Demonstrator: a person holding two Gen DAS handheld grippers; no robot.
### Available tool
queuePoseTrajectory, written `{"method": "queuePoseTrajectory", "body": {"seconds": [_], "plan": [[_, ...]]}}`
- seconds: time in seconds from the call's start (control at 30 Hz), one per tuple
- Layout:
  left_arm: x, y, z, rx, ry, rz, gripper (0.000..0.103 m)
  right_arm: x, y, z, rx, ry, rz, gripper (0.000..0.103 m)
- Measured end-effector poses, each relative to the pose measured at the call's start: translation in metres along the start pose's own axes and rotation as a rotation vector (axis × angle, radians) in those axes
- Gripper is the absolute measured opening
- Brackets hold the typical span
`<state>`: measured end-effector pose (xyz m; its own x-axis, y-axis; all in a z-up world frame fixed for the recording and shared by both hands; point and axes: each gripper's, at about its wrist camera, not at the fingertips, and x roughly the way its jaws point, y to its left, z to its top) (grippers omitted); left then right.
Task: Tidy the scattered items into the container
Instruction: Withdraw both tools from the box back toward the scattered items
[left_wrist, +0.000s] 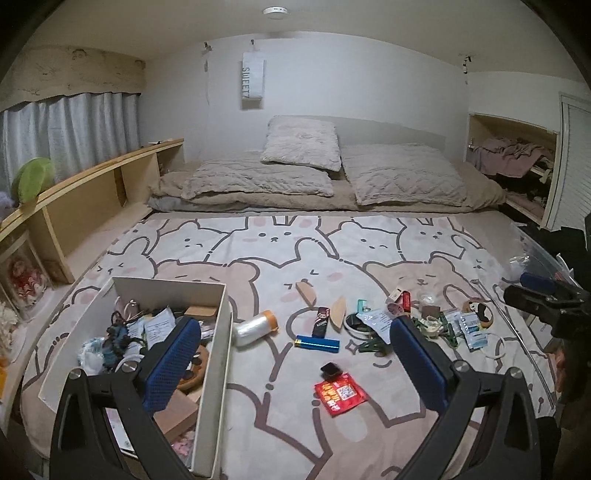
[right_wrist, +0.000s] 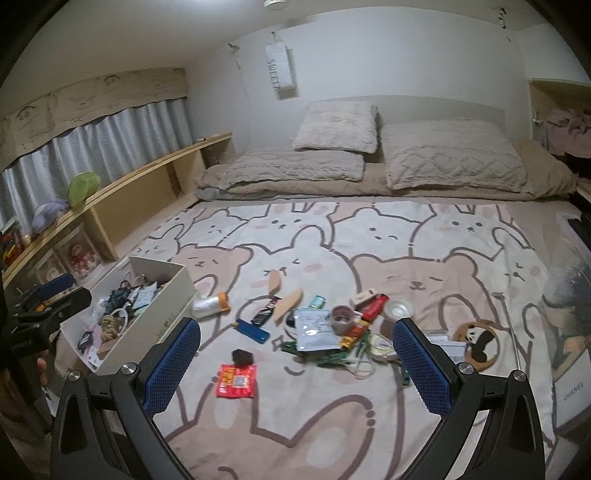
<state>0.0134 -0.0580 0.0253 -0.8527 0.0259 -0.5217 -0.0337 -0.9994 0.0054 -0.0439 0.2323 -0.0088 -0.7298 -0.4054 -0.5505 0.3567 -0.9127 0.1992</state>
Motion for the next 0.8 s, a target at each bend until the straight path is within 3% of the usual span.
{"method": "queuePoseTrajectory", "body": {"seconds": [0.43, 0.8], "plan": [[0.035, -0.031, -0.002, 0.006, 0.047, -0.046, 0.103, 0.002, -0.048, -0.009, 0.067, 0.010, -0.068, 0.103], [0.077, -0.038, -0.018, -0.027, 0.147, -0.041, 0.103, 0.038, -0.086, -0.034, 0.107, 0.080, -0.170, 0.103]]}}
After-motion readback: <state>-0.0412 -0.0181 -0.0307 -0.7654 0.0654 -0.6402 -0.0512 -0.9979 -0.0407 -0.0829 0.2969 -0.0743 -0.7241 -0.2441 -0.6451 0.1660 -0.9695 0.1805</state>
